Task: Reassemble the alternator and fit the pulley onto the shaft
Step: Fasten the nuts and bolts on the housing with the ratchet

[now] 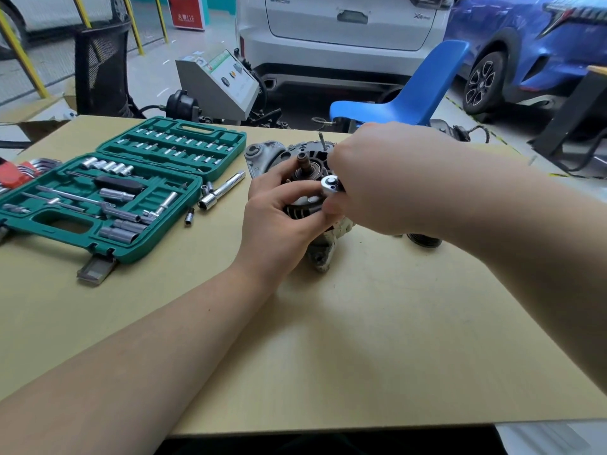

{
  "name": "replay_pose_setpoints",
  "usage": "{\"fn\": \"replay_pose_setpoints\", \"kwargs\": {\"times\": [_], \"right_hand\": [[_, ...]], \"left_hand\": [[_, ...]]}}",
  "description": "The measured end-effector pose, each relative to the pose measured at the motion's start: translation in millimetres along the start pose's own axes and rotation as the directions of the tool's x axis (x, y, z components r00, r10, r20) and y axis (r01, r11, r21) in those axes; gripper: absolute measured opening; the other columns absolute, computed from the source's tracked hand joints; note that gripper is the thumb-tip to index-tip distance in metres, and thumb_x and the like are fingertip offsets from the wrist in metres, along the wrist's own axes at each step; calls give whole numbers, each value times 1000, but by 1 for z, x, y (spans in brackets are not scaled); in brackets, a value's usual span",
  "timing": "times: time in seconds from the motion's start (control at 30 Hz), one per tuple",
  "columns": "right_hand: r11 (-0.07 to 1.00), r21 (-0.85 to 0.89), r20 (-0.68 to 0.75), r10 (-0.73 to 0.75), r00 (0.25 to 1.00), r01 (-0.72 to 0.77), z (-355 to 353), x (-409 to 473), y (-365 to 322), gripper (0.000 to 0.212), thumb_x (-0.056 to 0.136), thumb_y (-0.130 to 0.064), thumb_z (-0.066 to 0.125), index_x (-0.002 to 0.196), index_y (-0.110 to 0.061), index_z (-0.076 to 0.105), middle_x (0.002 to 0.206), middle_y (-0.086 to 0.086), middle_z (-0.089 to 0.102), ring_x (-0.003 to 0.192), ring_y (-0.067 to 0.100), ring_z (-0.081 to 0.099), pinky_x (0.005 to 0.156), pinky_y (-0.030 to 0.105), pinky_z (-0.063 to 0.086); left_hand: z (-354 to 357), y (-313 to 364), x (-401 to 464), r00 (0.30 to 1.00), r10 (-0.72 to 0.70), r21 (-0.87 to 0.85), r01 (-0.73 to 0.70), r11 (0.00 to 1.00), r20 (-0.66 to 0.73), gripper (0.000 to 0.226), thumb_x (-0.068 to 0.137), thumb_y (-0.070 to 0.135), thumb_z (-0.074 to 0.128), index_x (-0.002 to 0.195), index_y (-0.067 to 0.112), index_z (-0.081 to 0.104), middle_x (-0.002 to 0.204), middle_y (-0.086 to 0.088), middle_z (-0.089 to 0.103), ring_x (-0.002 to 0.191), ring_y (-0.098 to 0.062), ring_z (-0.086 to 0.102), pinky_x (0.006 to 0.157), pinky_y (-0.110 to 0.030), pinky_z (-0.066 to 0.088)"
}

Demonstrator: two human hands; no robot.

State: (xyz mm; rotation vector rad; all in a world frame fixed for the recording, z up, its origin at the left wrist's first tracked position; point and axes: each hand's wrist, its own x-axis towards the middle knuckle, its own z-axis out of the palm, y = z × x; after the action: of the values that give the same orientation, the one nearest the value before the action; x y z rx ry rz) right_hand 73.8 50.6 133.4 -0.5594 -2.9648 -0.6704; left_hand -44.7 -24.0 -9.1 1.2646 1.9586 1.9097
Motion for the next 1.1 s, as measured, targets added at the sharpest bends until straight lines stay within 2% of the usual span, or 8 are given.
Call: {"fn": "replay_pose_setpoints", "kwargs": {"times": [0.13, 0.33, 0.43, 0.6, 0.67, 0.8, 0.97, 1.1], "right_hand": [[1000, 20, 28, 6, 1000, -6, 0, 2, 4, 38, 93, -41, 66, 70, -25, 40, 72, -4, 45, 59, 15, 46, 46, 26, 25], [985, 116, 87, -136, 987, 125, -11, 7, 9, 11, 91, -35, 70, 91, -33, 59, 73, -10, 50, 69, 10, 49, 50, 27, 27], [990, 125, 61, -78, 995, 70, -10, 6, 6, 14, 88, -44, 68, 88, -32, 61, 76, -5, 50, 72, 20, 56, 50, 28, 31], [988, 156, 72, 8, 997, -19, -5, -1, -3, 42, 90, -48, 68, 68, -27, 38, 69, -4, 48, 55, 10, 43, 45, 25, 23], [985, 167, 62, 32, 998, -42, -4, -2, -5, 45, 93, -47, 66, 66, -26, 35, 67, -3, 46, 54, 10, 41, 45, 25, 22], [986, 135, 93, 81, 992, -93, -4, -2, -6, 47, 99, -46, 58, 67, -25, 30, 66, -4, 43, 53, 9, 37, 44, 26, 20], [970, 231, 106, 47, 993, -71, -4, -2, -10, 44, 92, -49, 67, 70, -26, 36, 72, -3, 46, 59, 12, 44, 46, 28, 26], [973, 231, 104, 4, 995, -28, -5, -2, -10, 38, 93, -48, 66, 75, -27, 41, 72, -6, 44, 61, 9, 41, 48, 28, 25]], "left_hand": [[1, 0, 0, 1000, 5, -7, -5, 1000, 4, 30, 75, 51, 90, 102, 40, 84, 151, 8, 59, 148, -10, 44, 122, -39, 41], [0, -2, 1, 999, 9, -18, -8, 1000, 33, 29, 81, 36, 95, 109, 37, 86, 147, 15, 62, 145, -15, 47, 117, -49, 46], [-3, -2, 0, 999, 7, -6, -7, 1000, 42, 34, 81, 36, 96, 113, 40, 84, 150, 16, 59, 146, -10, 44, 120, -44, 43], [-3, -2, -1, 1000, 11, -18, -10, 1000, 18, 35, 74, 53, 89, 107, 43, 83, 151, 16, 57, 145, -2, 43, 116, -22, 37], [-1, -1, 0, 1000, 0, -23, 0, 1000, 3, 27, 78, 46, 92, 103, 44, 83, 151, 13, 58, 145, -3, 43, 114, -17, 37], [1, 0, 1, 1000, -2, -23, 2, 1000, -6, 28, 80, 34, 95, 99, 50, 81, 150, 11, 60, 146, -5, 44, 115, -21, 38], [-3, 3, -1, 1000, 4, -23, -4, 1000, 24, 33, 71, 60, 84, 102, 51, 79, 149, 18, 56, 146, -1, 41, 117, -28, 35], [-4, 2, -1, 999, 2, -1, -2, 1000, 41, 42, 72, 58, 83, 109, 39, 84, 152, 15, 57, 147, -3, 40, 118, -30, 35]]}}
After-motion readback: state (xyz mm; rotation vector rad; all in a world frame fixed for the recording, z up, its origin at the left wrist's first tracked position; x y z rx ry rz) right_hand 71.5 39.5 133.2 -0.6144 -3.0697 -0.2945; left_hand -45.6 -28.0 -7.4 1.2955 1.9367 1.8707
